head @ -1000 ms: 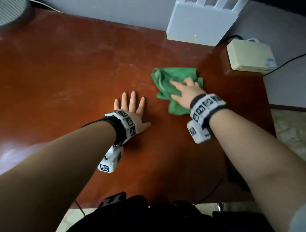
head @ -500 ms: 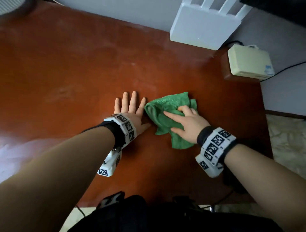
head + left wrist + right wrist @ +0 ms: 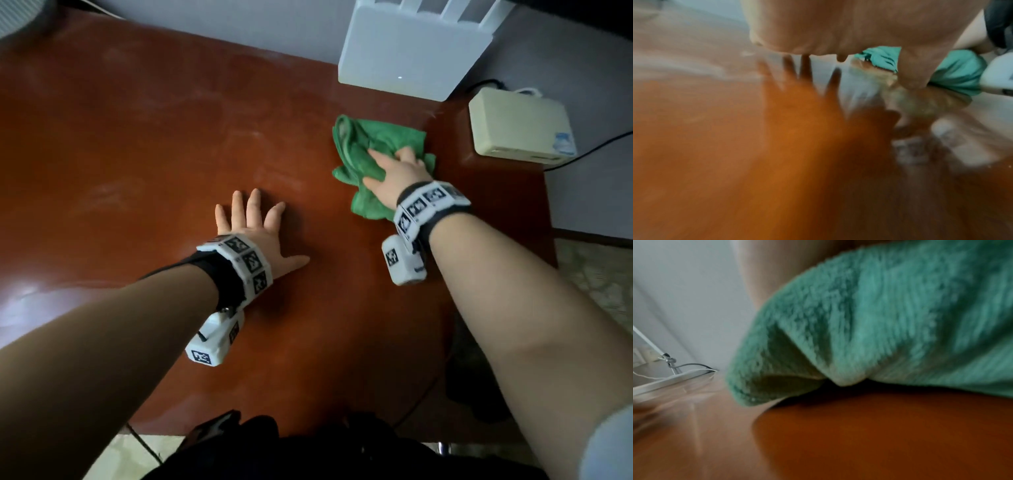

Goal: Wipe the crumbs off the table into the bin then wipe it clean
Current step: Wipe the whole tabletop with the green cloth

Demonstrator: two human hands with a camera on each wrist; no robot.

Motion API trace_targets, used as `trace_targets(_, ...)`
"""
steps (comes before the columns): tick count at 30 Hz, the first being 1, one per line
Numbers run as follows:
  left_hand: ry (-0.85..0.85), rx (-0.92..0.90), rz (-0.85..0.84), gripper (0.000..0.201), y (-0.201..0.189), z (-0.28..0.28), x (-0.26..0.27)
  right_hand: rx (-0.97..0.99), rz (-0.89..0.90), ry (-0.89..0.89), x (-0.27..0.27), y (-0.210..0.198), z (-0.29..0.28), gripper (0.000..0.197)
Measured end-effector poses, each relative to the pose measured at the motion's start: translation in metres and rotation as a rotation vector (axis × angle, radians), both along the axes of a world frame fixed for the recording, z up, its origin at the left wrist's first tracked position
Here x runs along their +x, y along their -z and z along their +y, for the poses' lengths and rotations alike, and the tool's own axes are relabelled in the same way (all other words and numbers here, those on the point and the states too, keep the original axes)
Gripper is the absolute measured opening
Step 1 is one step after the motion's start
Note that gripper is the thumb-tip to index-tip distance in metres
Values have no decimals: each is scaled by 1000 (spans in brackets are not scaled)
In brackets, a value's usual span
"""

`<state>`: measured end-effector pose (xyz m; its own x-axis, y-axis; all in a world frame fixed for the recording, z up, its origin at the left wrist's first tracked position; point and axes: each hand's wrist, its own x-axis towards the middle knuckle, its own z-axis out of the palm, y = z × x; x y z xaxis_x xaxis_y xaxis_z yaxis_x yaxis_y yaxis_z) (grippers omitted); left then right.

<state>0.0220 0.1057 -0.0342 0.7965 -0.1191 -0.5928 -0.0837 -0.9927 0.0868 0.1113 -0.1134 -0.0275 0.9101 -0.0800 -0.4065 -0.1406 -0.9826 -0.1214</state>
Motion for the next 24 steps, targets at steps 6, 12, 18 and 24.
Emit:
trace_targets(6,627,21,-117,71,-4,-50,20,-50,15,170,-21,-2,-67,55)
trace_targets(12,624,154,-21,54,2,-31,43,-48,13,287,13,1,-74,55)
trace_targets(18,117,99,-31,67,9,17,76,-12,-54,-34,30,1,-6,54)
trace_targets(24,82,85,4,75,15,27,88,98,-25,-92,58,3,3,51)
